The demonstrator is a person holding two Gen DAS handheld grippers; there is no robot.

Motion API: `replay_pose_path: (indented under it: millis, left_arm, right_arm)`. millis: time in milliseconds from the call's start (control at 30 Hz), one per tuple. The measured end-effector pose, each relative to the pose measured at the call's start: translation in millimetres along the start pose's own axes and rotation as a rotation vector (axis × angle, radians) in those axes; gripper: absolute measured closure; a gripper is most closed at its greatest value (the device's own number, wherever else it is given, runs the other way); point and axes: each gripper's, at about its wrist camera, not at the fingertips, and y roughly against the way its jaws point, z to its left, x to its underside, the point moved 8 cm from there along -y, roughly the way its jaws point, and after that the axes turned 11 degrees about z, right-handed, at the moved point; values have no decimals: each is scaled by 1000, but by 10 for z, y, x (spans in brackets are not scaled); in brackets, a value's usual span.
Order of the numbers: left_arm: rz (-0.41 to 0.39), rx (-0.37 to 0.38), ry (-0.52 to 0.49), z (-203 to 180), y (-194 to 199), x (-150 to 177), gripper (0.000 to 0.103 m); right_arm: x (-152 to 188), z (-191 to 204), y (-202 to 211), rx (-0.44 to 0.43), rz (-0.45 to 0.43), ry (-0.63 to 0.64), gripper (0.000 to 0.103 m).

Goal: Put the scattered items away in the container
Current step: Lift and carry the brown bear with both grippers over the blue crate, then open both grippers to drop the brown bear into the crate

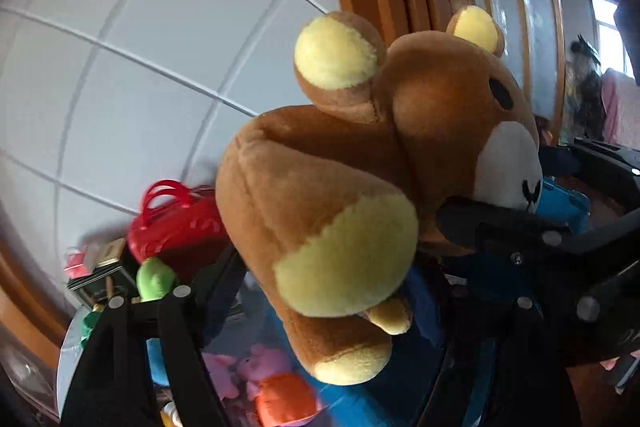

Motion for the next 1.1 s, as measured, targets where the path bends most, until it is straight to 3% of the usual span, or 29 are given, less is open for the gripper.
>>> replay_pose_path:
  millis: [200, 367, 533, 667, 733, 900, 1100]
  left_arm:
    - [246, 91, 54, -381, -893, -467, 30]
    - [439, 91, 107, -643, -1719, -448, 30]
    - [690, 167, 221, -858, -2368, 22, 30]
    - [882, 224, 221, -1120, -2623, 463, 30]
    - [930, 229, 215, -1184, -2725, 578, 30]
    - [1003, 189, 219, -1211, -3002, 723, 30]
    - [1154, 236, 248, -1374, -3045, 1090, 28]
  right_arm:
    - [-269, -883, -543, 6, 207, -20, 18]
    - [-262, -1505, -1239, -66, 415, -14, 18]
    - [98, -1762, -1856, -113, 656, 50, 19]
    - [552, -1910, -2127, -165, 869, 100, 19]
    - [702, -1985, -2241, -185, 933, 92, 19]
    - [816, -2111, -2545, -177, 992, 91, 20]
    - [1095, -2094, -2622, -161, 1146, 191, 21]
